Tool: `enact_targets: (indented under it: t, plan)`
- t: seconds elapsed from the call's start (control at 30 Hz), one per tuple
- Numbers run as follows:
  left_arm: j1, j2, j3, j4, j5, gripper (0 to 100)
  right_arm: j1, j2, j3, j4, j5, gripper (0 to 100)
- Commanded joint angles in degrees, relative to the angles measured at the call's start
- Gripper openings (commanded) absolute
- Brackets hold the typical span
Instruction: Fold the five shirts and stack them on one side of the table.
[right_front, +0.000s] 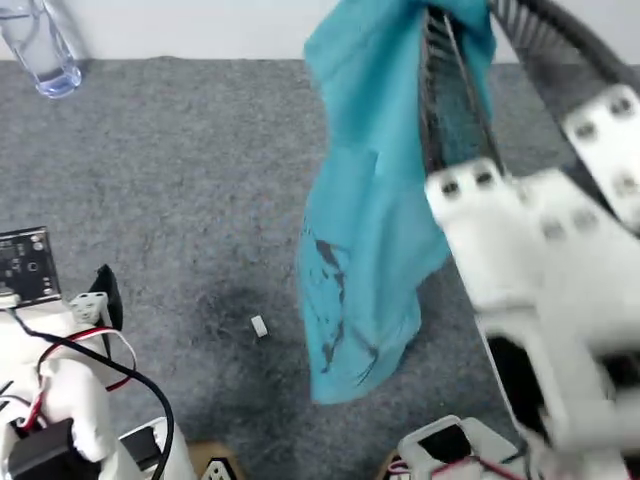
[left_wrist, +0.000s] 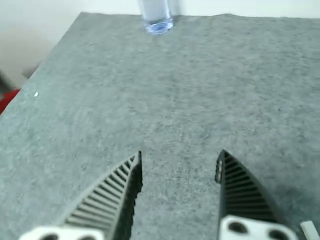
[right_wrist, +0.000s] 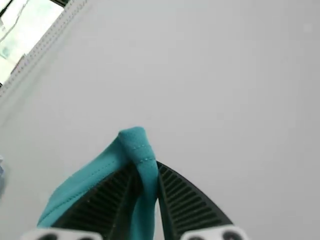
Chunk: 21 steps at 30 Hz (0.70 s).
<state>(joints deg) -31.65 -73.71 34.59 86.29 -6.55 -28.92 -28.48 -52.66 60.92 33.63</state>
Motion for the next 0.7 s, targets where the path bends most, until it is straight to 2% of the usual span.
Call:
enact_targets:
  t: [0.0,0.1,0.23,0.33,0.47,0.67]
  plan:
    - [-2.2,-0.1,-2.2,-1.2,2.8,23,-4.4,-1.9,-0.3,-1.5,-0.3,0.9]
    - [-2.8,-0.1,-2.2,-1.2,3.7,23,-7.3,-2.1,0.1,0.8,-0.2,0.9]
    - [-2.8,-0.1,-2.2,-1.2,3.6,23,-5.2,1.5,1.6,6.5,6.2,0.9]
    - [-2.8,-0.1,-2.2,-1.2,3.6,23,1.5,5.3,4.5,8.4,8.5,0.9]
    - [-2.8,-0.1,-1.8,-0.9,3.6,23,12.2,13.0,7.7,7.4,8.1,0.9]
    - [-2.8,-0.1,0.5,-1.3,3.3,23,20.1,25.4,7.7,4.6,8.0,0.9]
